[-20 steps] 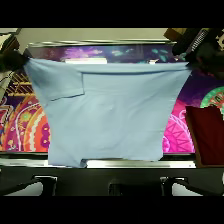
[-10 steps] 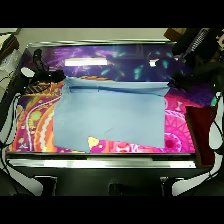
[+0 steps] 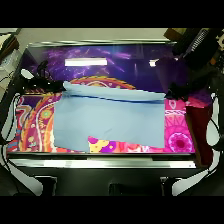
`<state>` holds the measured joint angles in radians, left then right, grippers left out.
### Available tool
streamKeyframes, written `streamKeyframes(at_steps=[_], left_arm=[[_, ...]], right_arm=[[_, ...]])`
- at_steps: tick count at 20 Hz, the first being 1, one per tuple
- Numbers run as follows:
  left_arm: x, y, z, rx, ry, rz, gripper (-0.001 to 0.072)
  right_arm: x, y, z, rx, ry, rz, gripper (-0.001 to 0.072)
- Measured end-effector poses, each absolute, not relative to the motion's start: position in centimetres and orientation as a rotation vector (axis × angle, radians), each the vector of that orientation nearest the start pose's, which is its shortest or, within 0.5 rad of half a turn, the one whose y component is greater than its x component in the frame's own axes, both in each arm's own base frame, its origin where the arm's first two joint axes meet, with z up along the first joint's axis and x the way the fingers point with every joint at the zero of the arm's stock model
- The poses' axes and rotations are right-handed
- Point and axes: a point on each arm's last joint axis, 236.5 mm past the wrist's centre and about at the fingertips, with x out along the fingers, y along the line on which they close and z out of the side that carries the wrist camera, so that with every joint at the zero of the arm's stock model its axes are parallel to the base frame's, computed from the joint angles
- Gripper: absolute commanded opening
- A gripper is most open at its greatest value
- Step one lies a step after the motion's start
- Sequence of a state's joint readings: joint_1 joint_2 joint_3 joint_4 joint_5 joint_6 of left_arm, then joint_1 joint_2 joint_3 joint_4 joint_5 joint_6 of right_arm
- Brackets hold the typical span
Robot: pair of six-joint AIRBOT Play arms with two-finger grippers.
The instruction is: Fold the clothes and pants, and hang the long-sleeved shirts on hangers.
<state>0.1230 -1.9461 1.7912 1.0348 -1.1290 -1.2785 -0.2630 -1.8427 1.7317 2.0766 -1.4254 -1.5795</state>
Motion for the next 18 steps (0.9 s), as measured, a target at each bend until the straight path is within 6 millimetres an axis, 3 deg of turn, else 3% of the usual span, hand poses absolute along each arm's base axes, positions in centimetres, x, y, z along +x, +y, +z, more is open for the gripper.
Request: streamKeyframes(at_steps=[6,7,8,9,10,11,14,18], left_arm=[[53.2,-3.5,-5.8,-0.286,1.265,-0.344,0.0018],[53.0,-3.5,-6.0,-0.282,1.273,-0.344,0.0027],[52.9,-3.5,-6.1,-0.282,1.279,-0.345,0.0097],[52.9,-3.4,-6.3,-0.281,1.285,-0.342,0.0262],[52.8,-3.3,-6.4,-0.286,1.289,-0.336,0.0491],[52.8,-3.2,-6.3,-0.296,1.291,-0.327,0.0558],[52.5,-2.3,-4.6,-0.31,1.277,-0.312,0.0558],[49.3,1.1,-1.4,-0.356,1.296,-0.271,0.0558]], right_arm=[[42.9,-1.1,-5.8,0.624,1.626,0.102,0.0042],[42.3,-1.1,-6.4,0.624,1.65,0.093,0.0088],[41.7,-1.1,-6.9,0.625,1.67,0.084,0.0197],[41.2,-1.2,-7.5,0.622,1.687,0.074,0.0294],[40.9,-1.3,-8.0,0.624,1.693,0.067,0.0409],[40.8,-1.2,-8.3,0.628,1.695,0.064,0.0451],[40.8,-0.7,-7.0,0.626,1.663,0.099,0.0452],[41.4,-2.2,-2.0,0.494,1.497,0.134,0.0451]])
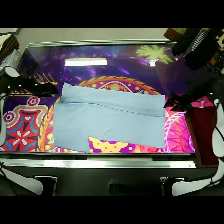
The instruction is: Fold the clothes and pants, and hang the long-sleeved shirts on hangers.
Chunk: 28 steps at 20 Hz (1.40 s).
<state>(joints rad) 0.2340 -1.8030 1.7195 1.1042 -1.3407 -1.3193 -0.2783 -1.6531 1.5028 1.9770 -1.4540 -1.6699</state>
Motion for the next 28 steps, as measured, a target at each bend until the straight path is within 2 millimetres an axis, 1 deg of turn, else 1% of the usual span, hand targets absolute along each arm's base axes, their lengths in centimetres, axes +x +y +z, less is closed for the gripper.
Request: streamKeyframes(at_steps=[1,2,4,5,6,8,10,12,14,15,17,18,22,23,24,25,26,27,28], left_arm=[[47.8,2.1,-1.1,-0.384,1.31,-0.251,0.0558],[45.7,3.0,-1.1,-0.422,1.328,-0.232,0.0558],[40.9,3.9,-1.8,-0.501,1.363,-0.202,0.0558],[38.6,3.9,-2.3,-0.541,1.372,-0.189,0.0558],[36.5,3.7,-2.9,-0.576,1.378,-0.176,0.0558],[32.2,2.4,-4.7,-0.647,1.393,-0.155,0.0551],[29.2,0.7,-6.5,-0.707,1.406,-0.155,0.055],[26.9,-0.9,-8.1,-0.76,1.423,-0.168,0.055],[25.2,-2.0,-9.4,-0.795,1.437,-0.175,0.055],[24.6,-2.7,-9.6,-0.814,1.441,-0.186,0.0549],[23.9,-3.4,-10.1,-0.835,1.444,-0.197,0.0541],[23.7,-3.5,-10.2,-0.839,1.444,-0.198,0.0529],[22.9,-4.2,-10.4,-0.852,1.461,-0.216,0.052],[22.5,-4.4,-10.4,-0.848,1.476,-0.229,0.0461],[22.1,-4.4,-10.4,-0.841,1.487,-0.234,0.043],[21.9,-4.4,-10.3,-0.836,1.492,-0.235,0.0423],[21.8,-4.5,-10.2,-0.837,1.497,-0.236,0.0301],[21.6,-4.5,-10.1,-0.833,1.503,-0.232,0.0224],[21.6,-4.5,-10.0,-0.838,1.501,-0.231,0.0223]], right_arm=[[41.1,-2.8,-0.9,0.472,1.46,0.131,0.0451],[40.3,-3.4,-0.1,0.467,1.432,0.126,0.0451],[38.4,-3.9,0.8,0.498,1.399,0.128,0.0451],[37.3,-3.9,1.0,0.521,1.386,0.131,0.045],[36.4,-3.6,1.1,0.54,1.38,0.139,0.045],[34.8,-2.7,1.3,0.574,1.372,0.154,0.045],[33.9,-1.9,1.9,0.602,1.353,0.172,0.045],[33.5,-1.2,2.7,0.622,1.332,0.187,0.045],[33.1,-0.7,3.5,0.638,1.314,0.198,0.045],[33.0,-0.5,3.9,0.643,1.307,0.203,0.0449],[32.6,-0.1,4.7,0.647,1.294,0.21,0.0447],[32.5,0.0,5.1,0.645,1.285,0.213,0.0447],[32.1,0.4,6.5,0.635,1.253,0.217,0.0447],[32.0,0.4,6.8,0.631,1.245,0.217,0.0447],[32.0,0.5,7.0,0.628,1.24,0.217,0.0447],[31.9,0.5,7.1,0.629,1.237,0.214,0.0447],[31.9,0.5,7.2,0.629,1.234,0.213,0.0447],[31.9,0.5,7.3,0.627,1.233,0.212,0.0443],[31.9,0.5,7.3,0.626,1.232,0.211,0.0437]])
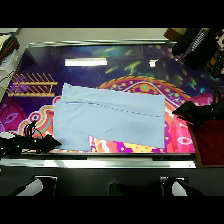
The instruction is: Fold the clothes and pants, and hang the long-sleeved shirts on hangers.
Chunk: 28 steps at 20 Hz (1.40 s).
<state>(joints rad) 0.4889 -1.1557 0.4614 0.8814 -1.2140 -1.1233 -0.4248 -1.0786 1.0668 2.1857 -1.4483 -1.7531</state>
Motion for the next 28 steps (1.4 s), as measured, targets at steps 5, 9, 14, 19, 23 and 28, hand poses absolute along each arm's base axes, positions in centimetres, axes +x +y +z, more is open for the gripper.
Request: streamKeyframes(at_steps=[5,9,14,19,23,28], left_arm=[[21.7,-5.0,-9.3,-0.868,1.494,-0.244,0.0018],[21.7,-5.1,-9.2,-0.873,1.494,-0.245,0.0018],[21.7,-5.1,-9.2,-0.876,1.492,-0.246,0.0018],[21.9,-5.3,-9.1,-0.888,1.486,-0.249,0.0018],[22.0,-5.4,-9.0,-0.894,1.481,-0.252,0.0018],[22.1,-5.4,-8.9,-0.897,1.479,-0.252,0.0018]], right_arm=[[32.0,0.3,7.3,0.627,1.225,0.198,0.0405],[31.3,-0.3,6.7,0.598,1.253,0.183,0.041],[27.4,-0.4,0.8,0.674,1.428,0.136,0.0551],[22.9,1.3,-5.6,0.774,1.589,0.113,0.0552],[21.5,1.8,-8.1,0.787,1.617,0.1,0.054],[21.8,1.6,-9.4,0.784,1.599,0.087,0.0532]])
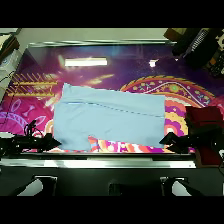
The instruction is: Fold the clothes and pants, and hang the long-sleeved shirts on hangers.
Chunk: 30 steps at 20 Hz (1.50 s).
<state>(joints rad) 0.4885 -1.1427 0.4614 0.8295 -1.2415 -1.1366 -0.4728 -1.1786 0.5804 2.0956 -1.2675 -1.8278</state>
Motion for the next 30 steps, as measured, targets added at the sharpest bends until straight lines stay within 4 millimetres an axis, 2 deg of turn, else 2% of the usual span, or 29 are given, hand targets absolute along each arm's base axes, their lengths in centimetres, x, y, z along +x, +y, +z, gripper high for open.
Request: streamKeyframes(at_steps=[1,2,4,6,10,12,15,19,22,24,26,28,30], left_arm=[[22.1,-5.4,-8.9,-0.898,1.479,-0.252,0.0018],[22.1,-5.4,-8.9,-0.898,1.478,-0.252,0.0018],[22.1,-5.4,-8.9,-0.899,1.477,-0.252,0.0018],[22.3,-5.5,-8.8,-0.906,1.472,-0.253,0.0018],[23.1,-5.3,-8.0,-0.907,1.442,-0.259,0.0016],[23.9,-5.0,-6.7,-0.905,1.413,-0.253,0.0016],[24.4,-4.6,-3.7,-0.886,1.367,-0.231,0.0016],[23.0,-4.8,0.9,-0.83,1.303,-0.195,0.0015],[21.7,-5.3,3.2,-0.814,1.26,-0.17,0.0015],[21.6,-5.6,3.9,-0.818,1.242,-0.165,0.0014],[22.4,-6.1,4.1,-0.818,1.229,-0.179,0.0015],[24.3,-6.4,4.1,-0.807,1.217,-0.193,0.0015],[27.3,-6.7,4.2,-0.798,1.198,-0.203,0.0015]], right_arm=[[21.9,1.7,-9.6,0.793,1.596,0.091,0.0531],[22.1,1.9,-9.7,0.807,1.595,0.102,0.0492],[22.3,2.3,-10.0,0.828,1.594,0.113,0.0368],[22.6,2.1,-10.4,0.829,1.584,0.109,0.0058],[22.6,2.5,-10.4,0.841,1.589,0.125,0.004],[22.2,2.9,-9.7,0.844,1.602,0.151,0.004],[21.2,3.4,-8.1,0.839,1.62,0.17,0.0039],[19.3,3.3,-5.6,0.804,1.634,0.129,0.0039],[18.5,3.6,-3.8,0.801,1.615,0.107,0.0039],[19.2,4.1,-2.8,0.816,1.561,0.121,0.0039],[21.1,4.4,-2.0,0.816,1.482,0.138,0.004],[23.8,4.8,-1.1,0.785,1.398,0.162,0.004],[27.2,4.7,-0.3,0.751,1.314,0.165,0.004]])
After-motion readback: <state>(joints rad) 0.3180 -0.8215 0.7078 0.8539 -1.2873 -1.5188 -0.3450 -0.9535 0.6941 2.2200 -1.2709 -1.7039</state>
